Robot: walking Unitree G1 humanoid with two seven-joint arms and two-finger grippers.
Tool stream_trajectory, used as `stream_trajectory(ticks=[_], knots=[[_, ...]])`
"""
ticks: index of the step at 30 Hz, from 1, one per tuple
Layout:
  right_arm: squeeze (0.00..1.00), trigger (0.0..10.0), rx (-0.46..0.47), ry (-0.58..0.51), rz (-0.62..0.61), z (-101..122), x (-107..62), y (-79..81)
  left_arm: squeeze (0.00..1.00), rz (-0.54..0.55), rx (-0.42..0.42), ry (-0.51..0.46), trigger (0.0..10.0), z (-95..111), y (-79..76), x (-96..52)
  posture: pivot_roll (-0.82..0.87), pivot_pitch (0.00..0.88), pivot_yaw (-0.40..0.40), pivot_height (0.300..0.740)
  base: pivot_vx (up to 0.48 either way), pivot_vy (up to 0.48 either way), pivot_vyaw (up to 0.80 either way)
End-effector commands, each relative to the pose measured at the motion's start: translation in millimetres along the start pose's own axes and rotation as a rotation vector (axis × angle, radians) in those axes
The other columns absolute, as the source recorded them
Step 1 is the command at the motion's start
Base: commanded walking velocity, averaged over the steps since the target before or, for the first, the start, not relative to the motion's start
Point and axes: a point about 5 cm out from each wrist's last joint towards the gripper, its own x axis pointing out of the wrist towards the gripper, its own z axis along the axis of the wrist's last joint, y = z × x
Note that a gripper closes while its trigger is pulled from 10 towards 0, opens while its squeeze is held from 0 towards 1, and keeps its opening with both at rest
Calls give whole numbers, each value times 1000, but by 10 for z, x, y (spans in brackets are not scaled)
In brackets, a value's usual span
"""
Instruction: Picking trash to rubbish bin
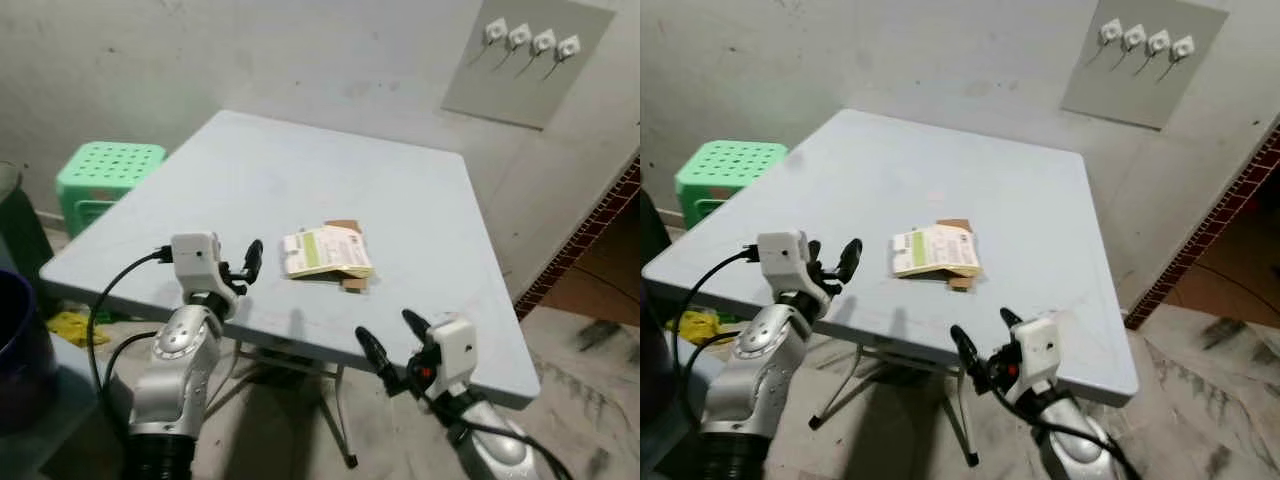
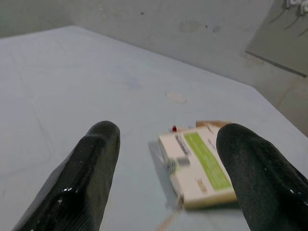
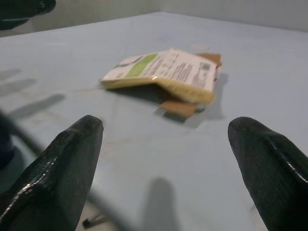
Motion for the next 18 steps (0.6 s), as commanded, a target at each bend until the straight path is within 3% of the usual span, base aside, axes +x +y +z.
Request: stream_trajectory(ticks=[1,9,13,18], knots=[[0,10000,10,-25,33,63,38,58,0,30,25,-22,10000,72,80,-6,-14,0,-113,740,0,0,0],[0,10000,48,-4,129,123,33,94,0,55,60,-26,10000,80,79,-25,-13,0,-120,740,0,0,0],[0,10000,76,-14,191,245,78,85,0,1,157,-17,10000,68,27,-50,-7,0,-128,740,0,0,0],[0,10000,102,-29,237,332,137,107,0,-58,210,-25,10000,81,-42,-62,-4,0,-134,740,0,0,0]])
